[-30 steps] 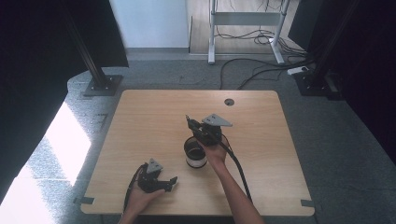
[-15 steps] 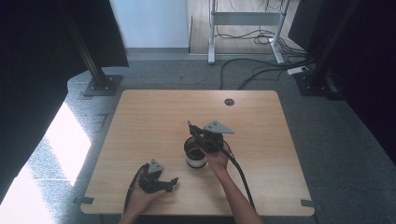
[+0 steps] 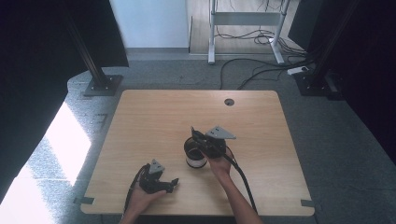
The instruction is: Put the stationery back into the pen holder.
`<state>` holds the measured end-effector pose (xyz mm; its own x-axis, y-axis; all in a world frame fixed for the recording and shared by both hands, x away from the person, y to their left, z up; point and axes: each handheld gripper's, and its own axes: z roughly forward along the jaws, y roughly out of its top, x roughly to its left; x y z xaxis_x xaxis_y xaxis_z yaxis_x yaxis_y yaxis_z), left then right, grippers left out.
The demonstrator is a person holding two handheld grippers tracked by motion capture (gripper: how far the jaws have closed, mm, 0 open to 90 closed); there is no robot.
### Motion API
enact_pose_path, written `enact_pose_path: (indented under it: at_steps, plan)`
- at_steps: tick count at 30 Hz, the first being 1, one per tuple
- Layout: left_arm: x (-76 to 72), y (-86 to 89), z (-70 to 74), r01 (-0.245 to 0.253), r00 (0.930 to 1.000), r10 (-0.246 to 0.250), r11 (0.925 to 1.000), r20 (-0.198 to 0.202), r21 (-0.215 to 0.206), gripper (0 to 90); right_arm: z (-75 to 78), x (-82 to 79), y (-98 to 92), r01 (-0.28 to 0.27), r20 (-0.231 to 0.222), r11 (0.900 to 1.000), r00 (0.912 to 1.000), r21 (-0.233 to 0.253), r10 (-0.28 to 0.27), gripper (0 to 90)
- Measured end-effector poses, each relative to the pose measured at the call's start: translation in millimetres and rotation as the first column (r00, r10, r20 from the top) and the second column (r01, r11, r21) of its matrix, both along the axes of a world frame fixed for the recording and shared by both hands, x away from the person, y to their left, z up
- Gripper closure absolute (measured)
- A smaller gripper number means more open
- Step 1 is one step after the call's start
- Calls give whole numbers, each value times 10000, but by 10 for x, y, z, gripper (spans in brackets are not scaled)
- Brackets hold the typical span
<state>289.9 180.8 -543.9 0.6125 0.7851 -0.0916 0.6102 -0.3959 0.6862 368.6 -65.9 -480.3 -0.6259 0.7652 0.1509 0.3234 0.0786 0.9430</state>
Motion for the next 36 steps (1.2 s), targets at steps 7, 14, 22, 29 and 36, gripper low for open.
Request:
enact_pose_path:
  at_steps: [7, 14, 22, 29, 36]
  plan:
    - [-2, -14, -6, 15, 10000, -15, 10000, 15, 16, 152, -50, -33, -46, 102, 41, 9996, 9999, -261, -101, 774]
    - [-2, -13, -4, 26, 10000, -26, 10000, -6, -6, 152, -40, -40, -69, 126, 70, 9995, 9999, -287, -124, 765]
    - [3, -18, -3, 33, 10000, -33, 10000, -35, -76, 152, -19, -86, -137, 17, 24, 9993, 10000, -386, -16, 580]
    - [13, -22, 7, 6, 10000, -6, 10000, -24, -69, 152, -10, -183, -291, 104, 17, 9988, 9999, -473, -104, 446]
    - [17, 15, 17, -109, 9999, 109, 9999, 38, -108, 152, -42, -283, -419, 252, -5, 9973, 9997, -686, -253, 408]
